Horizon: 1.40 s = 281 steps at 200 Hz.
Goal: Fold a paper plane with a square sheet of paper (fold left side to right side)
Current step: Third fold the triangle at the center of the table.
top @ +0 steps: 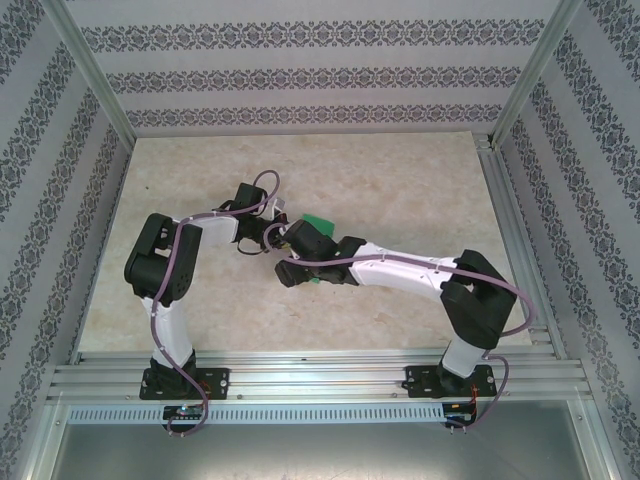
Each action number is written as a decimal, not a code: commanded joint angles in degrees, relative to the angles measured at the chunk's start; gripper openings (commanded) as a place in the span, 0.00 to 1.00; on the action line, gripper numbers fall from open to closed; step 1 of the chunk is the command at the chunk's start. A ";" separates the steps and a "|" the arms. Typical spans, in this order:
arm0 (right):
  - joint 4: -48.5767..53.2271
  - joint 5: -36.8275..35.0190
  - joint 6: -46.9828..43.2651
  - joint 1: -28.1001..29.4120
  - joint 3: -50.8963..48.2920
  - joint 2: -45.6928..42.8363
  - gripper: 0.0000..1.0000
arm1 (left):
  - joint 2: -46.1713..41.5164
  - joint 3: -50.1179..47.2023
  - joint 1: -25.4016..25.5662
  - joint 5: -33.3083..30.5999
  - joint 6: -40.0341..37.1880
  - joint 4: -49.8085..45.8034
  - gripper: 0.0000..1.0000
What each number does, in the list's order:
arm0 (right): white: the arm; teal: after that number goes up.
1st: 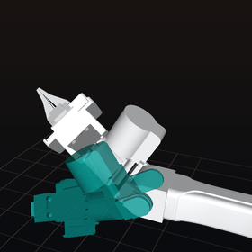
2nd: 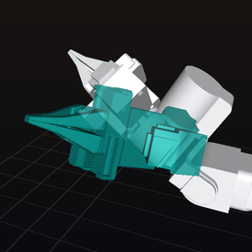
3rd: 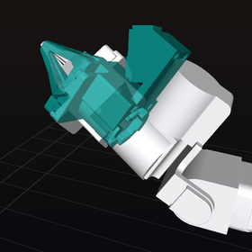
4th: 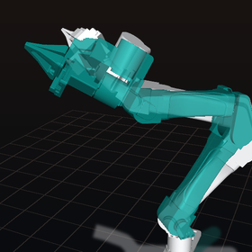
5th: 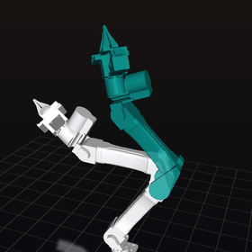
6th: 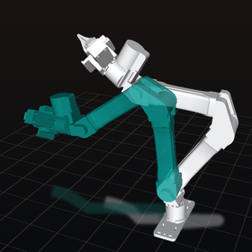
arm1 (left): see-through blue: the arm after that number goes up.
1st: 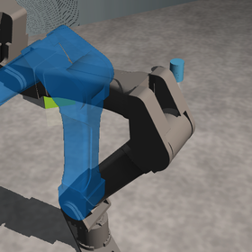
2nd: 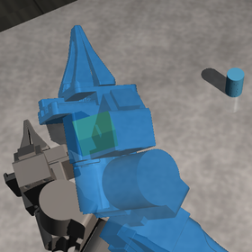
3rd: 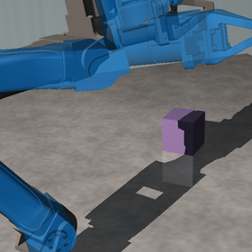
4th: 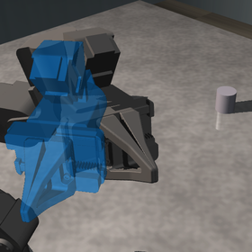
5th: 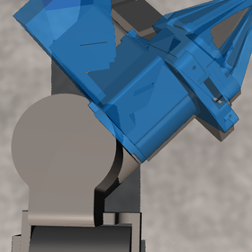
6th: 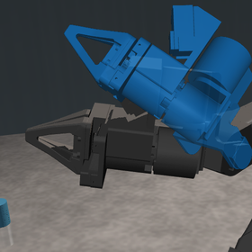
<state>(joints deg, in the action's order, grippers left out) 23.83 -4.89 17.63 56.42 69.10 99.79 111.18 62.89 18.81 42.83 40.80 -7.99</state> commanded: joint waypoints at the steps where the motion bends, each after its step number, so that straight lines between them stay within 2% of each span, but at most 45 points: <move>1: 3.80 -7.58 -5.11 1.42 4.72 4.49 0.63 | -2.44 1.44 0.35 0.38 -1.16 -2.08 0.03; 60: 4.43 -10.45 -6.63 1.94 8.27 10.79 0.58 | -1.73 1.70 0.48 0.73 -0.72 -2.41 0.02; 83: 4.45 -11.63 -6.65 1.84 8.57 11.94 0.52 | -1.46 1.79 0.52 0.73 -0.48 -2.49 0.01; 110: 4.83 -11.34 -6.62 1.52 8.70 11.84 0.38 | -1.25 1.87 0.49 0.53 -0.50 -2.72 0.01; 148: 4.60 -7.09 -6.05 -0.53 7.65 8.91 0.22 | -0.82 2.62 0.61 -0.99 -2.17 -5.15 0.01; 174: 3.83 -1.74 -5.85 -2.90 6.13 7.55 0.09 | -0.39 2.68 0.64 -1.30 -2.41 -5.37 0.01; 205: 1.00 5.72 -5.41 -5.96 2.83 5.98 0.03 | -0.09 2.78 0.82 -1.52 -2.75 -5.63 0.01; 215: -0.44 8.51 -5.34 -7.05 1.38 5.40 0.02 | -0.08 2.95 0.84 -1.29 -2.95 -5.76 0.04; 245: -2.21 12.69 -6.38 -8.22 -1.58 4.52 0.00 | -1.37 4.99 0.20 -1.37 -6.01 -9.36 0.29; 268: -2.55 14.17 -7.02 -8.59 -2.68 4.49 0.00 | -3.38 6.81 -1.34 -1.34 -8.01 -12.18 0.36; 281: -2.73 14.52 -7.17 -8.91 -3.13 4.54 0.00 | -4.19 8.10 -2.16 -1.37 -8.99 -13.67 0.37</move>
<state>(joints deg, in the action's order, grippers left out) 23.29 6.15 11.81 47.88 66.92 106.00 110.54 67.88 18.48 41.50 35.73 -17.34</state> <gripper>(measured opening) 0.043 0.365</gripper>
